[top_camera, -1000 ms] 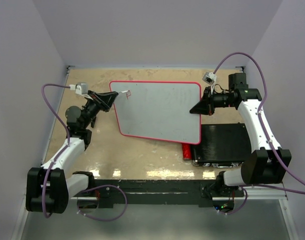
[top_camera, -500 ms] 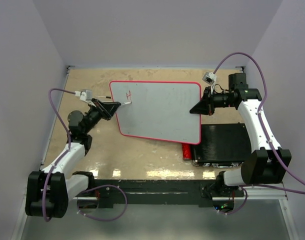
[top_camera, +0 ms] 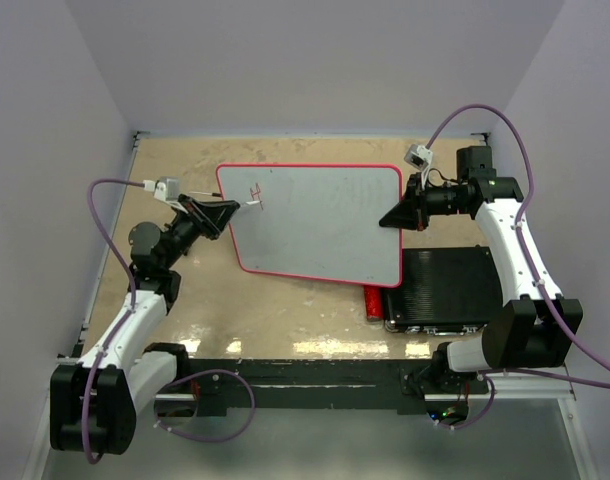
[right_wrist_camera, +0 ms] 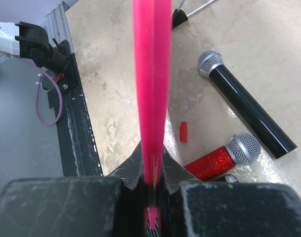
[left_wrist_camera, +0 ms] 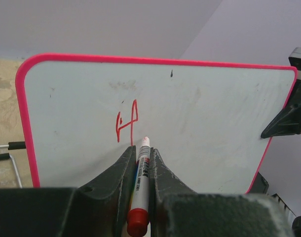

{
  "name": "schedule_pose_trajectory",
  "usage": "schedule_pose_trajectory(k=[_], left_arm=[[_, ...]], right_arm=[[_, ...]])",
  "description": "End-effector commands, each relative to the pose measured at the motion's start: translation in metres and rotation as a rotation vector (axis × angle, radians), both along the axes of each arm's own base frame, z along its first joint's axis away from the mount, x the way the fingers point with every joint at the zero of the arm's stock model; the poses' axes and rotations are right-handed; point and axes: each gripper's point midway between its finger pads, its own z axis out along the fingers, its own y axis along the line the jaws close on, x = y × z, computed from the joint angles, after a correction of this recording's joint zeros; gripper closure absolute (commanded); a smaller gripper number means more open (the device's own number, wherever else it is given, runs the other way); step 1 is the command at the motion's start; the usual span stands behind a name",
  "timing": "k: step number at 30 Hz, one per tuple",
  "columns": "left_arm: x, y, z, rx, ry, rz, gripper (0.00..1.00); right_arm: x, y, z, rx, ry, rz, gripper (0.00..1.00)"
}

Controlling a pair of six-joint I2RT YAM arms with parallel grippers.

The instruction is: Write a sentence on the whiteboard

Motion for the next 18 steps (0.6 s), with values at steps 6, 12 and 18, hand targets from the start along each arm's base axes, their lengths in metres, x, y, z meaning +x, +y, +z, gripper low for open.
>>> schedule_pose_trajectory(k=[6, 12, 18], left_arm=[[0.005, 0.001, 0.032, 0.016, -0.093, 0.016, 1.0], [0.012, 0.002, 0.026, 0.037, -0.074, 0.023, 1.0], [0.016, 0.002, 0.023, 0.036, -0.07, 0.025, 1.0]], right_arm=[[-0.001, 0.004, 0.013, 0.004, -0.078, 0.031, 1.0], [-0.001, 0.004, 0.013, 0.004, -0.078, 0.029, 1.0], [-0.001, 0.004, 0.012, 0.004, -0.075, 0.03, 1.0]])
